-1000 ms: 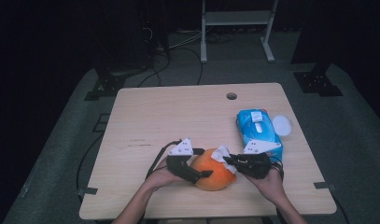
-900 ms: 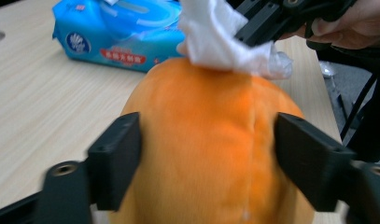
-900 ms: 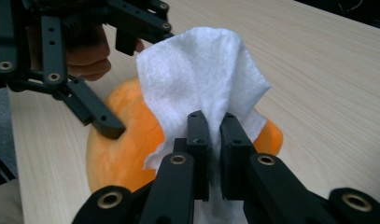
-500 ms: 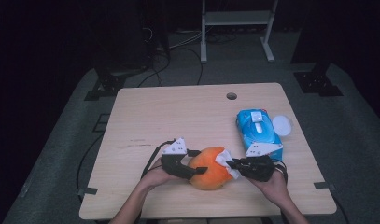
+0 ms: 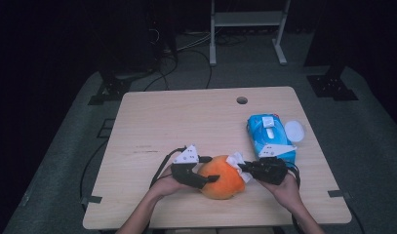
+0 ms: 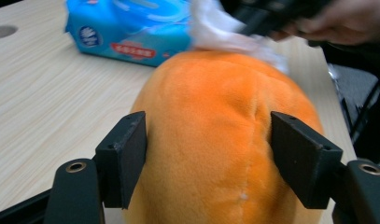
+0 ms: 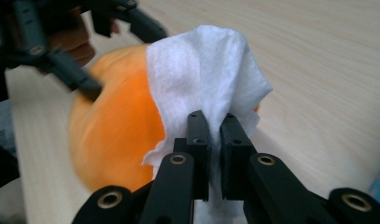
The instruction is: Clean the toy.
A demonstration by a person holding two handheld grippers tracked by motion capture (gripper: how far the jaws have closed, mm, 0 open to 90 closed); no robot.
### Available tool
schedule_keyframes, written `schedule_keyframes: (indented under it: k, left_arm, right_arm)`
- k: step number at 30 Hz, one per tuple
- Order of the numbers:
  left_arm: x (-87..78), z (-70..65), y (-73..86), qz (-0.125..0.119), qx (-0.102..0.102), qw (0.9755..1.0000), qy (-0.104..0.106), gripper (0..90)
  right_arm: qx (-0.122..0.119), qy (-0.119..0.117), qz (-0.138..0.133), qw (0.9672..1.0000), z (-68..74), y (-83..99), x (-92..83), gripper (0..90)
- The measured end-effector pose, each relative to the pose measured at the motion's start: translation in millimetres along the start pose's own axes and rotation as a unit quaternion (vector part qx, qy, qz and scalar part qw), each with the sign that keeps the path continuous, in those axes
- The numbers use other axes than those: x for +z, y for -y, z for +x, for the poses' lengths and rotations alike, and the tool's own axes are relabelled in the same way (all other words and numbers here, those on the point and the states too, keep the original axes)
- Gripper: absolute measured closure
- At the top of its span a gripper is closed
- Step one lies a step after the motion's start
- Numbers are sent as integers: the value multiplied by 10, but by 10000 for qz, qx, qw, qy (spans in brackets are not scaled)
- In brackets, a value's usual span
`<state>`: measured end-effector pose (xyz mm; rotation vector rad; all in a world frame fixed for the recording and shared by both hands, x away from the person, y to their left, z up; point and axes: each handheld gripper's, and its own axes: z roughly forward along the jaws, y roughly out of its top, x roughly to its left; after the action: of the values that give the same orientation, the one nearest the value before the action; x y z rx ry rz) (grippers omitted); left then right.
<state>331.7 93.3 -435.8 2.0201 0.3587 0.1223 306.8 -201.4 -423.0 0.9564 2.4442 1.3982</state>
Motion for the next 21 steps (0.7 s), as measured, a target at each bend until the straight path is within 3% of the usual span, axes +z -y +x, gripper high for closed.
schedule_keyframes:
  k: [4,5,6,7,10,14,17,21]
  left_arm:
    - [33,-32,-5,6,37,10000,45,298]
    - [83,-93,-23,35,192,9997,162,302]
    - [83,-93,-23,35,192,9997,162,306]
    - [111,-144,-40,70,337,9992,190,306]
    - [111,-156,-55,97,375,9992,118,315]
    - [63,-48,-29,21,90,9999,-54,313]
    - [39,3,-21,-25,-116,9999,-121,309]
    - [98,-69,-41,11,-9,10000,-70,308]
  right_arm:
    - [-118,-207,-88,9997,112,-24,-35,835]
    - [-235,-315,-229,9990,186,-80,-35,835]
    - [-235,-315,-229,9990,186,-80,-35,835]
    - [-291,-285,-250,9989,211,-103,-29,835]
    - [-341,-134,-287,9989,200,-141,-4,835]
    - [-217,64,-170,9996,88,-71,-5,835]
    - [-194,-29,-38,9998,88,-1,-37,834]
    - [-357,-161,-118,9992,187,-46,-48,834]
